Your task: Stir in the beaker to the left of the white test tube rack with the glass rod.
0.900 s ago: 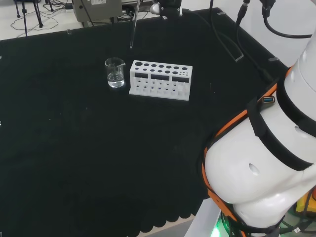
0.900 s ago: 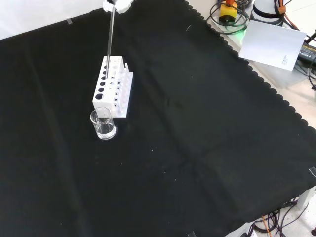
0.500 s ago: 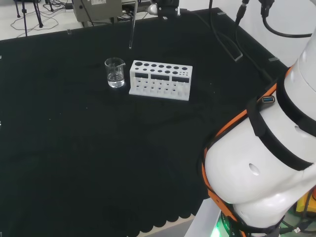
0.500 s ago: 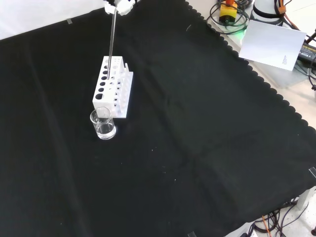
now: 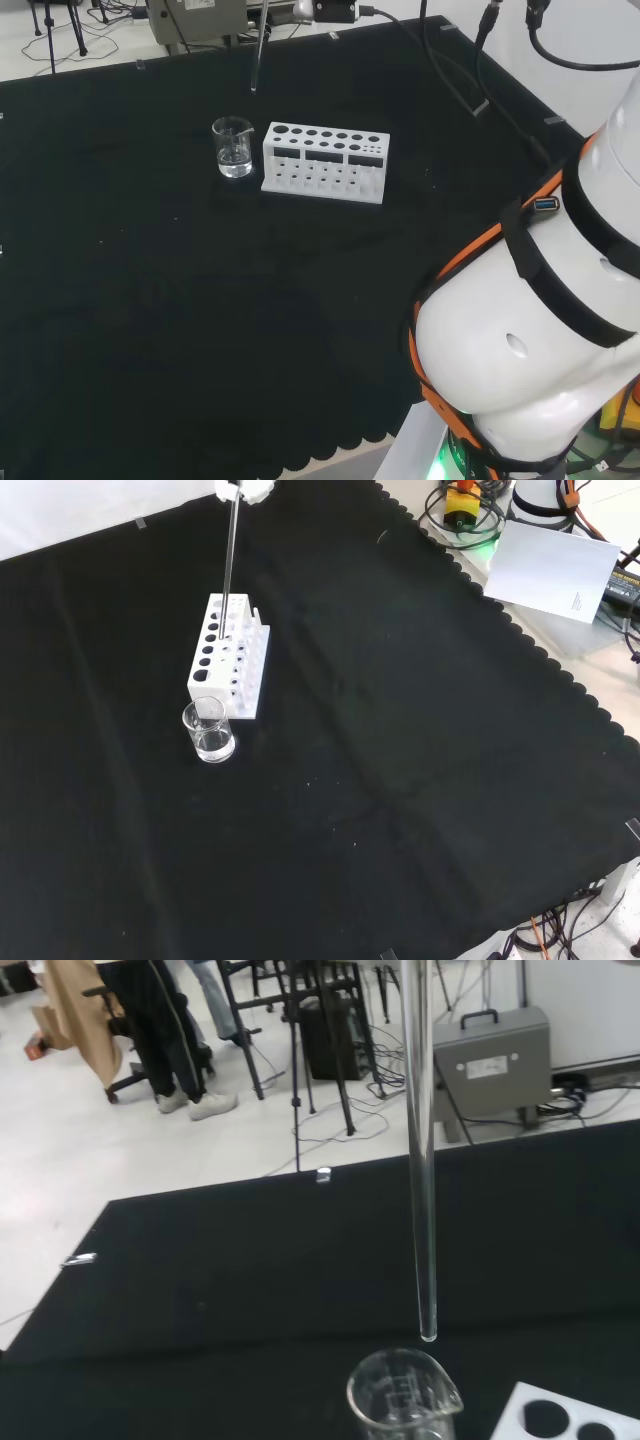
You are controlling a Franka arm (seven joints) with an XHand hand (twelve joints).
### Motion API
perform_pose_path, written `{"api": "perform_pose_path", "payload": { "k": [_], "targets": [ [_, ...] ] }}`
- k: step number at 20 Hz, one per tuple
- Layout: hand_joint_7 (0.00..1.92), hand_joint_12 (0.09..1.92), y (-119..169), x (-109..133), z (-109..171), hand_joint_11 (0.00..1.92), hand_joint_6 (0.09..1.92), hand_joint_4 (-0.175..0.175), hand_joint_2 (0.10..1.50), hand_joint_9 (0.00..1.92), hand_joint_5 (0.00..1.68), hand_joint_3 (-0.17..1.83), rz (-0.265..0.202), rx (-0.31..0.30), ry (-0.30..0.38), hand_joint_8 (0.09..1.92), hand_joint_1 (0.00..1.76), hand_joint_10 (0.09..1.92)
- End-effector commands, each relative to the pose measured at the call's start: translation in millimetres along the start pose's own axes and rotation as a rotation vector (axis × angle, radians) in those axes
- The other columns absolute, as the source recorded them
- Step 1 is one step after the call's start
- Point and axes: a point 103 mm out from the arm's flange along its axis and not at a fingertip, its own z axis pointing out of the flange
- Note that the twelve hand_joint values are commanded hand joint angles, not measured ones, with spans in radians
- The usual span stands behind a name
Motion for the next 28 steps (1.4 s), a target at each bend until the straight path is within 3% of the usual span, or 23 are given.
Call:
{"api": "perform_pose_path", "payload": {
  "k": [1, 12, 20, 28],
  "targets": [
    [1.22, 0.69, 4.8, 16.5, 1.9, 1.31, 0.09, -0.175, 1.09, 1.71, 1.37, -0.17, -0.047, 0.012, 0.013, 0.94, 1.31, 0.63],
    [1.22, 0.69, 37.0, 29.1, 23.9, 1.32, 0.09, -0.175, 1.09, 1.71, 1.37, -0.17, -0.104, 0.049, 0.042, 0.94, 1.31, 0.63],
    [1.22, 0.69, 63.5, 18.2, 38.8, 1.33, 0.09, -0.175, 1.09, 1.71, 1.37, -0.17, -0.117, 0.060, 0.039, 0.94, 1.31, 0.63],
    [1.22, 0.68, 82.5, 7.7, 65.0, 1.33, 0.09, -0.175, 1.09, 1.71, 1.37, -0.17, -0.136, 0.100, -0.009, 0.94, 1.31, 0.63]
  ]
}}
